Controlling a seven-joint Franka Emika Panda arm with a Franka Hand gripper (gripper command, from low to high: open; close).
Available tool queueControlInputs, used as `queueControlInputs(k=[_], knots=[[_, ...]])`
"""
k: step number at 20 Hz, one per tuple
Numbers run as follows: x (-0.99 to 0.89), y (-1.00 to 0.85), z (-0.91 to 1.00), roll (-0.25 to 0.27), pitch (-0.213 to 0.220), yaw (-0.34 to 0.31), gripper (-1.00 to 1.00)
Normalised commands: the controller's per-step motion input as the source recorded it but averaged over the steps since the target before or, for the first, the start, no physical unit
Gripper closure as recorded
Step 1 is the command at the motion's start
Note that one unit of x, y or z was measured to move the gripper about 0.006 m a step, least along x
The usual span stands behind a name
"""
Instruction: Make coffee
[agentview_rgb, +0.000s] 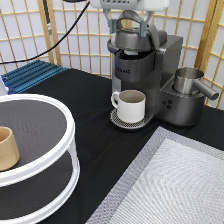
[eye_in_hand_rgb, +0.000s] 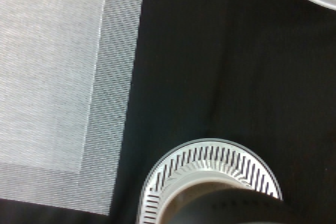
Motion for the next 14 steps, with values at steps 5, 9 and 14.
queueControlInputs(k=[5, 9, 14], knots=[[-0.08, -0.23, 0.25, 0.132, 0.237, -0.01, -1.0], [-0.26, -0.31, 0.99, 0.077, 0.113, -0.088, -1.0], [-0.33, 0.16, 0.96, 0.096, -0.004, -0.1, -1.0]])
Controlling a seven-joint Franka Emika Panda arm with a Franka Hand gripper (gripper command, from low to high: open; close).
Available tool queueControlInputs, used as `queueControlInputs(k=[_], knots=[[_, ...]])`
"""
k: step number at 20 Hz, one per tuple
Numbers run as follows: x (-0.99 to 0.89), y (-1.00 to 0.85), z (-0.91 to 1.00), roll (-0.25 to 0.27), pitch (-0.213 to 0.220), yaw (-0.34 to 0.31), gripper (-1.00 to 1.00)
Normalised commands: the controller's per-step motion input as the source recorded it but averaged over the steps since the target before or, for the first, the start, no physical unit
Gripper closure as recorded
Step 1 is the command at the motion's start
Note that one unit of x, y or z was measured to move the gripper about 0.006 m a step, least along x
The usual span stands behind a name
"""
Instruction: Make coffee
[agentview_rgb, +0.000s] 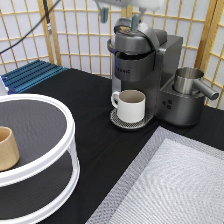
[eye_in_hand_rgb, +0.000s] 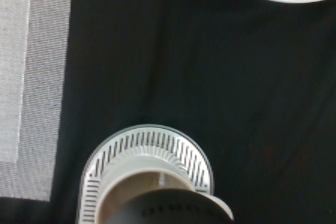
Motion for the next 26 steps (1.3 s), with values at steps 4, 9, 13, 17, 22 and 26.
queueControlInputs(k=[4, 9, 13, 17, 22, 26], knots=[[0.01, 0.62, 0.93, 0.002, -0.074, -0.099, -1.0], [0.25, 0.64, 0.49, -0.056, -0.07, -0.099, -1.0], [0.13, 0.25, -0.1, -0.029, -0.01, -0.116, -1.0], [0.0, 0.02, -0.28, -0.018, 0.004, -0.089, -1.0], [-0.05, 0.0, -0.44, -0.068, 0.001, -0.06, -1.0], [-0.01, 0.0, -0.38, -0.09, -0.031, -0.029, -1.0]])
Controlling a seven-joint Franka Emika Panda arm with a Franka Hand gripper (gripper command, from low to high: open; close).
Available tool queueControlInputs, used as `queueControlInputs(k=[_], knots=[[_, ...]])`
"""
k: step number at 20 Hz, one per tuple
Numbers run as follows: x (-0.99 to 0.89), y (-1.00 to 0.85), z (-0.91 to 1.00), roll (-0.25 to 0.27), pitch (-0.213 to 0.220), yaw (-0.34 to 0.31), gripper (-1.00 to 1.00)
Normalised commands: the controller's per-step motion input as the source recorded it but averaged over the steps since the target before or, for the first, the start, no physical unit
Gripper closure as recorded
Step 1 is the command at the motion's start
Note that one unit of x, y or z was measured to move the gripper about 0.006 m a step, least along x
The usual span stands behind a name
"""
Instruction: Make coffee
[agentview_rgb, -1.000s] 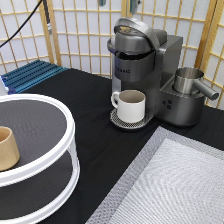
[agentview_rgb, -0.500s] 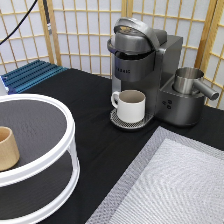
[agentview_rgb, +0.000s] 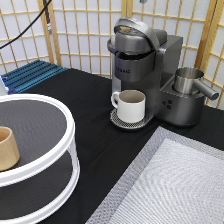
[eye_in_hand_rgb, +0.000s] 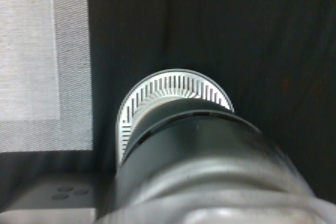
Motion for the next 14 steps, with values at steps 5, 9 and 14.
queueControlInputs(k=[5, 9, 14], knots=[[-0.01, -0.03, -0.19, -0.058, -0.087, -0.005, -1.0], [-0.02, -0.16, -0.31, -0.024, -0.098, 0.0, -1.0], [-0.07, -0.4, -0.54, 0.0, -0.11, -0.002, -1.0]])
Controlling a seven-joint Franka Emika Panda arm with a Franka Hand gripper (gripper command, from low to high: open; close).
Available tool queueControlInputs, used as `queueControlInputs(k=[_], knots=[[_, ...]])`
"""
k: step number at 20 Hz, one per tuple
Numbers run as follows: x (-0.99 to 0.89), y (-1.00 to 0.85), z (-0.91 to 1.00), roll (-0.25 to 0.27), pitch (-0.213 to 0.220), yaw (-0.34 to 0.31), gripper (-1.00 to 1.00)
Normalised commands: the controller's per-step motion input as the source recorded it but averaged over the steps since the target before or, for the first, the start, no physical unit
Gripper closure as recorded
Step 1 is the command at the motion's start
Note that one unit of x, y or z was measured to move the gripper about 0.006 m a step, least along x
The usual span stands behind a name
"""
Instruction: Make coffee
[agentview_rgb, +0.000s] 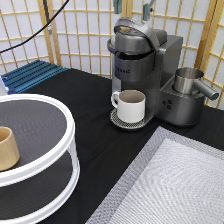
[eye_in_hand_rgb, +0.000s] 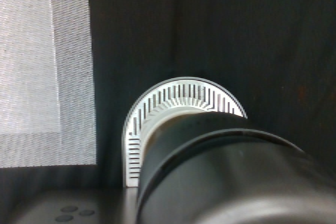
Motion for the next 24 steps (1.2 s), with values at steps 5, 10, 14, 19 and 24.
queueControlInputs(k=[5, 10, 14, 19, 24], knots=[[-0.21, -0.44, -0.78, 0.0, -0.109, -0.001, -1.0], [-0.23, -0.21, -0.76, -0.001, -0.101, 0.0, -1.0], [-0.27, -0.19, -0.49, 0.0, -0.073, 0.002, -1.0], [-0.39, -0.06, 0.27, 0.0, -0.01, 0.001, -1.0], [-0.17, -0.24, 0.94, -0.001, -0.001, 0.0, -1.0]])
